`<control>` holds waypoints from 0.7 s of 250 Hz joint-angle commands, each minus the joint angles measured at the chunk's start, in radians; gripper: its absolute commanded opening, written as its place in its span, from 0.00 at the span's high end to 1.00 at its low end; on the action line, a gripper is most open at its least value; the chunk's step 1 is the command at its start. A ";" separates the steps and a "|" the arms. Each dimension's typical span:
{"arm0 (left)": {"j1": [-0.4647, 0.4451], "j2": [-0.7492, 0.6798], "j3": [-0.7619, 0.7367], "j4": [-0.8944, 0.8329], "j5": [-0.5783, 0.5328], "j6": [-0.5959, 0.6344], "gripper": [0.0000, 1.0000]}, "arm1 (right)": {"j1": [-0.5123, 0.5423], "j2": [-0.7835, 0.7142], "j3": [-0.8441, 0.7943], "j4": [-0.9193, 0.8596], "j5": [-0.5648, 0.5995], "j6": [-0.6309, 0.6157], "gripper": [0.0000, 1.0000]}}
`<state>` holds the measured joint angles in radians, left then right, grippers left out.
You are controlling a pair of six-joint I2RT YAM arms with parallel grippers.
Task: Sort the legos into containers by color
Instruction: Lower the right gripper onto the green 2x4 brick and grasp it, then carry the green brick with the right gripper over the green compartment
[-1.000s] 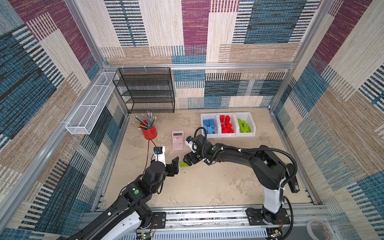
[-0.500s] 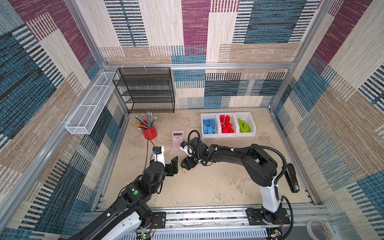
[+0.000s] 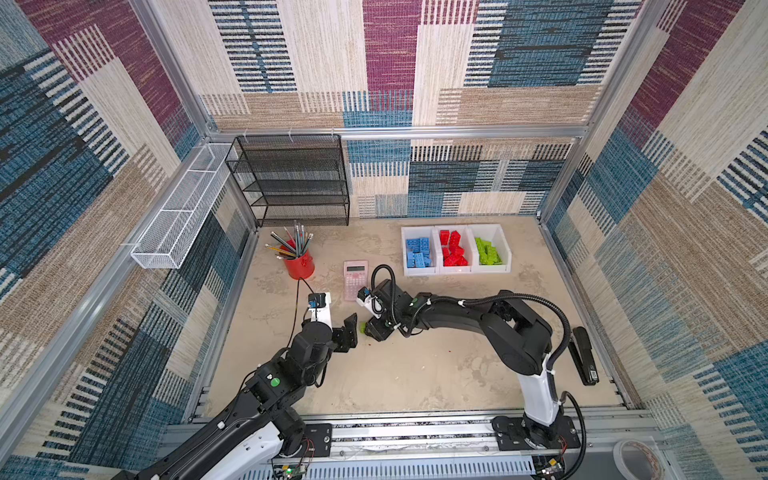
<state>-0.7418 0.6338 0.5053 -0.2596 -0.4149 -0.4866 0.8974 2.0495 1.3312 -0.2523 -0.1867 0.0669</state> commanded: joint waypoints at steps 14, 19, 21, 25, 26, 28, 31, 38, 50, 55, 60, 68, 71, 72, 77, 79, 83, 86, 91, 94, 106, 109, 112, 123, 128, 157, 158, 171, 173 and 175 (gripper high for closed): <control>0.002 -0.001 0.002 0.008 -0.010 -0.001 0.16 | 0.001 0.006 0.005 -0.033 0.050 0.004 0.59; 0.001 -0.001 0.002 0.007 -0.011 -0.002 0.16 | 0.001 0.005 0.005 -0.033 0.051 0.003 0.60; 0.001 -0.002 0.001 0.007 -0.011 -0.002 0.16 | 0.001 0.005 0.005 -0.032 0.052 0.003 0.61; 0.002 -0.002 0.001 0.008 -0.011 -0.001 0.16 | 0.001 0.003 0.003 -0.032 0.053 0.005 0.62; 0.001 -0.003 0.001 0.008 -0.011 -0.002 0.16 | 0.001 0.003 0.003 -0.033 0.054 0.005 0.62; 0.001 -0.002 0.001 0.006 -0.011 -0.002 0.16 | 0.000 0.003 0.002 -0.032 0.055 0.006 0.63; 0.001 -0.003 0.002 0.006 -0.011 -0.001 0.16 | 0.001 0.003 0.002 -0.031 0.055 0.008 0.64; 0.001 -0.003 0.002 0.005 -0.010 -0.002 0.16 | 0.001 -0.001 0.000 -0.029 0.057 0.013 0.66; 0.001 -0.003 0.002 0.004 -0.010 -0.001 0.16 | 0.001 -0.005 -0.002 -0.026 0.052 0.020 0.69; 0.001 -0.003 0.003 0.004 -0.010 -0.001 0.16 | 0.001 -0.006 -0.005 -0.023 0.047 0.022 0.70; 0.001 -0.003 0.003 0.004 -0.009 -0.002 0.16 | 0.001 -0.010 -0.006 -0.020 0.043 0.024 0.71; 0.001 -0.004 0.004 0.002 -0.007 -0.002 0.16 | 0.001 -0.013 -0.012 -0.014 0.039 0.029 0.73; 0.002 -0.003 0.004 0.002 -0.008 -0.002 0.16 | 0.001 -0.016 -0.013 -0.013 0.037 0.031 0.73; 0.001 -0.003 0.004 0.002 -0.007 -0.002 0.16 | 0.001 -0.017 -0.015 -0.013 0.037 0.031 0.73; 0.001 -0.003 0.006 0.001 -0.008 -0.003 0.16 | 0.001 -0.019 -0.018 -0.009 0.037 0.034 0.74; 0.002 -0.003 0.006 0.001 -0.008 -0.002 0.16 | 0.001 -0.021 -0.019 -0.008 0.037 0.035 0.74; 0.001 -0.003 0.008 0.001 -0.006 -0.002 0.16 | 0.000 -0.023 -0.021 -0.006 0.039 0.037 0.75; 0.001 -0.002 0.008 0.000 -0.007 -0.002 0.16 | 0.001 -0.025 -0.023 -0.004 0.039 0.039 0.76; 0.001 -0.001 0.010 0.000 -0.006 -0.004 0.16 | 0.001 -0.028 -0.028 -0.003 0.040 0.042 0.77; 0.001 -0.003 0.010 0.000 -0.006 -0.003 0.16 | 0.001 -0.029 -0.029 -0.001 0.043 0.046 0.77; 0.002 0.003 0.013 -0.001 -0.003 -0.005 0.16 | 0.000 -0.039 -0.036 0.001 0.056 0.051 0.78; 0.001 0.004 0.014 0.000 -0.001 -0.005 0.16 | -0.001 -0.041 -0.037 0.001 0.057 0.052 0.79; 0.002 0.004 0.015 -0.001 -0.001 -0.005 0.16 | 0.000 -0.043 -0.039 0.001 0.059 0.053 0.78; 0.001 0.012 0.020 0.002 0.004 -0.008 0.16 | -0.001 -0.053 -0.048 0.004 0.067 0.056 0.79; 0.001 0.017 0.020 0.006 0.006 -0.008 0.16 | -0.002 -0.060 -0.053 0.007 0.073 0.059 0.79; 0.001 0.068 0.040 0.040 0.031 -0.014 0.16 | -0.023 -0.098 -0.089 0.022 0.068 0.087 0.80; 0.001 0.071 0.042 0.043 0.031 -0.014 0.16 | -0.025 -0.100 -0.090 0.022 0.067 0.088 0.80; 0.001 0.108 0.058 0.057 0.038 -0.014 0.16 | -0.046 -0.118 -0.107 0.030 0.050 0.100 0.80; 0.001 0.114 0.061 0.059 0.041 -0.014 0.16 | -0.050 -0.120 -0.110 0.032 0.047 0.103 0.80; 0.001 0.121 0.064 0.062 0.042 -0.012 0.16 | -0.053 -0.124 -0.111 0.033 0.045 0.104 0.80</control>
<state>-0.7418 0.6998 0.5343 -0.2523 -0.4091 -0.4873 0.8791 1.9652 1.2457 -0.2512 -0.1299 0.1287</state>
